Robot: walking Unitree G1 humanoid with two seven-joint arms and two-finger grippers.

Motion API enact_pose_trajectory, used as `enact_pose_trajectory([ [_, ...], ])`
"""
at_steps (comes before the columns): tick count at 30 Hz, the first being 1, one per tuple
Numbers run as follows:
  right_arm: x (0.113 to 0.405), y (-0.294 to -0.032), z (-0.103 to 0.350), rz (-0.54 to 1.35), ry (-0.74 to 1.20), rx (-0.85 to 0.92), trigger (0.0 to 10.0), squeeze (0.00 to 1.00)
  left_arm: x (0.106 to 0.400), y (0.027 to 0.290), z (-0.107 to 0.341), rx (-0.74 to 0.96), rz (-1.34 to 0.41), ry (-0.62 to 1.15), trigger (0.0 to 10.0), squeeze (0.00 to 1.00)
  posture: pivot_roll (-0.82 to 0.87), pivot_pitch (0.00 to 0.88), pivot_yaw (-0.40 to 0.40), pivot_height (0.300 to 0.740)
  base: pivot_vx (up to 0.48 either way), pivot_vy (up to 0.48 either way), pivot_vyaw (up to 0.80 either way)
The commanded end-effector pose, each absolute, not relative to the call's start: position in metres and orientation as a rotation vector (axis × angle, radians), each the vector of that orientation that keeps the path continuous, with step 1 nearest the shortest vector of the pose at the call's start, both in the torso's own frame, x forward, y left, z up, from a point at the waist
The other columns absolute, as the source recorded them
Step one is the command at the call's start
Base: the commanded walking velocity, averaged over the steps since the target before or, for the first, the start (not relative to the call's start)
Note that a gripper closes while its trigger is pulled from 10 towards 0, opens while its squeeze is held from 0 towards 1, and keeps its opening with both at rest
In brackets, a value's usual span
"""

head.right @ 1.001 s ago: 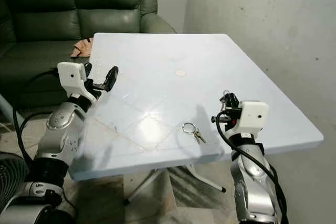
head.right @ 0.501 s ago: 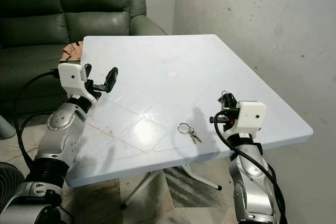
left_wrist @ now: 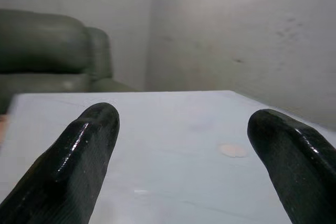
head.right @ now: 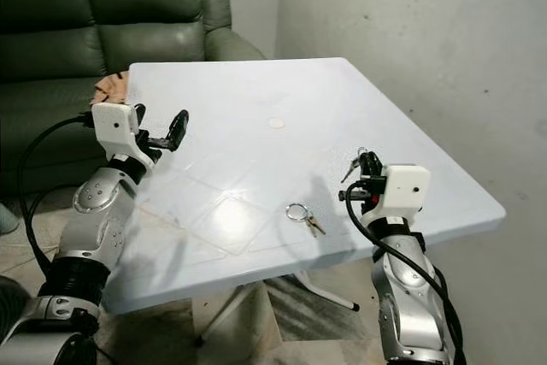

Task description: Hang keys on a hook

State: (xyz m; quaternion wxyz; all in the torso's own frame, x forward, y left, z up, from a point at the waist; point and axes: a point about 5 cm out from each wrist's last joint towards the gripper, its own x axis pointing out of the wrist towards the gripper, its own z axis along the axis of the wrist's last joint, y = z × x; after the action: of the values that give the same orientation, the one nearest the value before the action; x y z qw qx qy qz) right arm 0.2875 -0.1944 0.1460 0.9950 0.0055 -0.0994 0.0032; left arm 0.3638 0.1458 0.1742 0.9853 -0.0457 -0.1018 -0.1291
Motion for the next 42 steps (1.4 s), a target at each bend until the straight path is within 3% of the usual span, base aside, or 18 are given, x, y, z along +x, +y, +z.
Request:
enact_pose_trajectory([
  [1, 0.2881, -0.1891, 0.1495, 0.027, -0.212, 0.017, 10.0, 0.0, 0.3651, 0.152, 0.176, -0.087, -0.242, -0.2, 10.0, 0.0, -0.01, 0.0, -0.024, 0.74, 0.0, 0.0, -0.76],
  [42, 0.2871, -0.192, 0.1489, 0.002, -0.206, 0.015, 10.0, 0.0, 0.3684, 0.1491, 0.1719, -0.02, -0.178, -0.171, 10.0, 0.0, -0.01, 0.0, -0.018, 0.74, 0.0, 0.0, -0.76],
])
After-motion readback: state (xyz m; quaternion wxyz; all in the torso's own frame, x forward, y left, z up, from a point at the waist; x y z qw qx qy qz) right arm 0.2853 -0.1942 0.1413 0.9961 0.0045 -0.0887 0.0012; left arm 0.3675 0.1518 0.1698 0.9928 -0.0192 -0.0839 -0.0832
